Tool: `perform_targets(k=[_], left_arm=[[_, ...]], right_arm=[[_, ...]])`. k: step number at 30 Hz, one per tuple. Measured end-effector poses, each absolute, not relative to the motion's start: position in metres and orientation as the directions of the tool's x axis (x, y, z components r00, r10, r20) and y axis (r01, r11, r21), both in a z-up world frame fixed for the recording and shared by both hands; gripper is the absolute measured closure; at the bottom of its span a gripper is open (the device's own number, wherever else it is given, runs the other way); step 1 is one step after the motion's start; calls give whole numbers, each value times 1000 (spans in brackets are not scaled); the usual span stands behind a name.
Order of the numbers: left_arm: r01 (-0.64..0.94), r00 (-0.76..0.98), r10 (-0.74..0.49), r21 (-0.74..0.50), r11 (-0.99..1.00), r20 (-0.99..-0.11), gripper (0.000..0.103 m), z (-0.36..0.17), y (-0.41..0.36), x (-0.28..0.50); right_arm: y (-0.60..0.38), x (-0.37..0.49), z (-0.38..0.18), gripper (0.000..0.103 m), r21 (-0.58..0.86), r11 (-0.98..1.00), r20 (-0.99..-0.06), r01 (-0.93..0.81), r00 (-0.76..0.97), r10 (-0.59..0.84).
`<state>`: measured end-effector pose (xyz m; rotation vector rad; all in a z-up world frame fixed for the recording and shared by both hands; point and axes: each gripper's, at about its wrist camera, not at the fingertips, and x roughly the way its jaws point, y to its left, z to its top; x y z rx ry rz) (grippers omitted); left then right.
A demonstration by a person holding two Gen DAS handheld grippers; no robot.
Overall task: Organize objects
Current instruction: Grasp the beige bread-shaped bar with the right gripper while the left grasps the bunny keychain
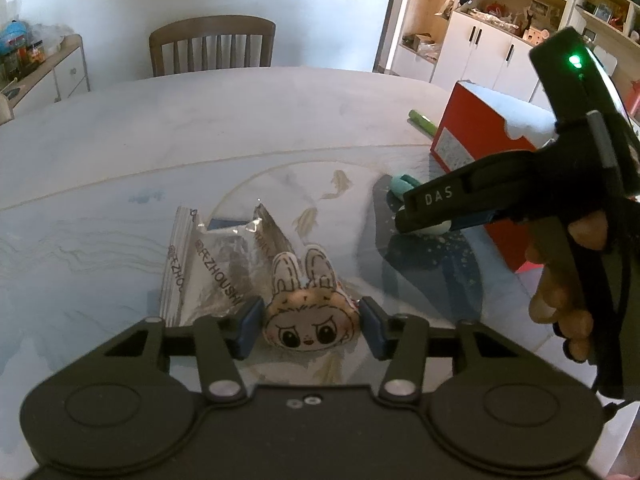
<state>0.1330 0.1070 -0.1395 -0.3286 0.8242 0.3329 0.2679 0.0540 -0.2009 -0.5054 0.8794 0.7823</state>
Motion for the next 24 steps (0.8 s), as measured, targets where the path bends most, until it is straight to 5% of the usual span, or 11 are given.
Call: perform_targets(k=[24], left_arm=[[-341, 686, 81, -220, 914, -723, 53, -57, 86, 151]], right_arm=[[-23, 250, -88, 52, -4, 560, -786, -828, 349, 510]])
